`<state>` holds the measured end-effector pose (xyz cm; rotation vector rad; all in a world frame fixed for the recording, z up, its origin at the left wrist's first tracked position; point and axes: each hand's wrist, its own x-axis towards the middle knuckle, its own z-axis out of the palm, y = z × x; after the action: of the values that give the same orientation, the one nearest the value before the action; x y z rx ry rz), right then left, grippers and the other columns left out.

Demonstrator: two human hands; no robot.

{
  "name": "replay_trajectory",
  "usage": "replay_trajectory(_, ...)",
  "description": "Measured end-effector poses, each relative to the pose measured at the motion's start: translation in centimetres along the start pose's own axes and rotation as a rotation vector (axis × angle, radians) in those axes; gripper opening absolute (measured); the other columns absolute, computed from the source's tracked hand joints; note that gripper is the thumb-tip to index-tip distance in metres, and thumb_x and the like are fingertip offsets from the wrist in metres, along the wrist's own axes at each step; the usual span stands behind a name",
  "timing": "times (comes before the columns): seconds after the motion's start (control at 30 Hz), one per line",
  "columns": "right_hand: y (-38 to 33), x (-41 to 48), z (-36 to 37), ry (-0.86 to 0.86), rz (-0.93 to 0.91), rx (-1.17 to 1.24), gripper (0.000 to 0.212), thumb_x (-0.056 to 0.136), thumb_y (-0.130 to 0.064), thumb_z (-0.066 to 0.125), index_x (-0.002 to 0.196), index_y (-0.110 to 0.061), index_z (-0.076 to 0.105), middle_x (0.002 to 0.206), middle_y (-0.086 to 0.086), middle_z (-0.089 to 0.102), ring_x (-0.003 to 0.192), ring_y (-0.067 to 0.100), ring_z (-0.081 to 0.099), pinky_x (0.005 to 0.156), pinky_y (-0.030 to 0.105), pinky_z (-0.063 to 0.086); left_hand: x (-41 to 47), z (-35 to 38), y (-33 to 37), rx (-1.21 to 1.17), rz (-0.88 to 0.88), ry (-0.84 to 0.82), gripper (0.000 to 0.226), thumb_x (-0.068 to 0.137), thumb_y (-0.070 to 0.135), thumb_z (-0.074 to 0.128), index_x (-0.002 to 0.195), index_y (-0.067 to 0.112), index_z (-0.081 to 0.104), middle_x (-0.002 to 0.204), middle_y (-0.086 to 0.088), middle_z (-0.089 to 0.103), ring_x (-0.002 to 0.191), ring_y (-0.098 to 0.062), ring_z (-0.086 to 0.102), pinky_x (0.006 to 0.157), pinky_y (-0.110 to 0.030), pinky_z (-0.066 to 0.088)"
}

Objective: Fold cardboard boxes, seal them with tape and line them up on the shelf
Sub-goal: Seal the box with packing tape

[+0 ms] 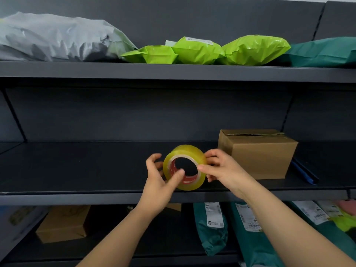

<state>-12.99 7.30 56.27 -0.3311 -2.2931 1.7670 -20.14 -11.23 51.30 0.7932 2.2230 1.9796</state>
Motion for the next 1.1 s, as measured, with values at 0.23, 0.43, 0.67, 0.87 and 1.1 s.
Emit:
replay_trajectory(0.23,0.5,-2.3,-0.5,0.017,-0.187,-0.054,0.046,0.079,-0.007,0.076,0.117,-0.027,0.058,0.112,-0.008,0.066,0.075,0.01,0.059,0.069,0.024,0.055,1.1,0.1,1.3,-0.161,-0.132,-0.067,0.1,0.062,0.085,0.06,0.142,0.027,0.047,0.132,0.009,0.06,0.122,-0.009,0.056,0.107,-0.04,0.044)
replay_trajectory(0.43,1.3,-3.2,-1.0,0.09,-0.281,-0.11,0.052,0.074,0.002,0.078,0.11,-0.031,0.059,0.08,-0.011,0.062,0.067,0.008,0.052,0.065,0.018,0.046,0.6,0.1,2.6,-0.093,-0.048,-0.176,0.062,0.094,0.042,0.058,0.15,0.037,0.033,0.138,0.02,0.044,0.124,0.004,0.044,0.104,-0.015,0.033)
replay_trajectory(0.67,1.6,-3.3,-1.1,0.184,-0.379,-0.208,0.056,0.073,-0.009,0.082,0.108,-0.047,0.059,0.068,-0.003,0.058,0.067,0.019,0.056,0.07,0.037,0.051,0.0,1.0,3.1,-0.013,0.052,-0.158,0.059,0.094,0.043,0.05,0.149,0.042,0.028,0.126,0.035,0.041,0.11,0.029,0.037,0.085,0.003,0.034)
replay_trajectory(0.87,0.3,-3.6,-0.4,0.147,-0.5,-0.36,0.06,0.073,-0.015,0.082,0.114,-0.051,0.058,0.069,-0.024,0.05,0.064,0.003,0.045,0.063,0.016,0.041,0.5,1.8,3.7,-0.084,-0.094,-0.131,0.076,0.063,0.066,0.077,0.126,0.035,0.05,0.117,0.006,0.059,0.104,-0.007,0.06,0.085,-0.023,0.05)
replay_trajectory(1.1,-0.1,-3.1,-1.6,0.127,-0.359,-0.054,0.047,0.07,-0.029,0.079,0.115,-0.033,0.065,0.109,-0.014,0.068,0.104,0.005,0.06,0.091,0.028,0.05,0.0,0.8,3.2,-0.686,-0.416,-0.208,0.058,0.078,0.051,0.066,0.126,0.019,0.057,0.121,-0.013,0.068,0.112,-0.029,0.065,0.1,-0.049,0.049)
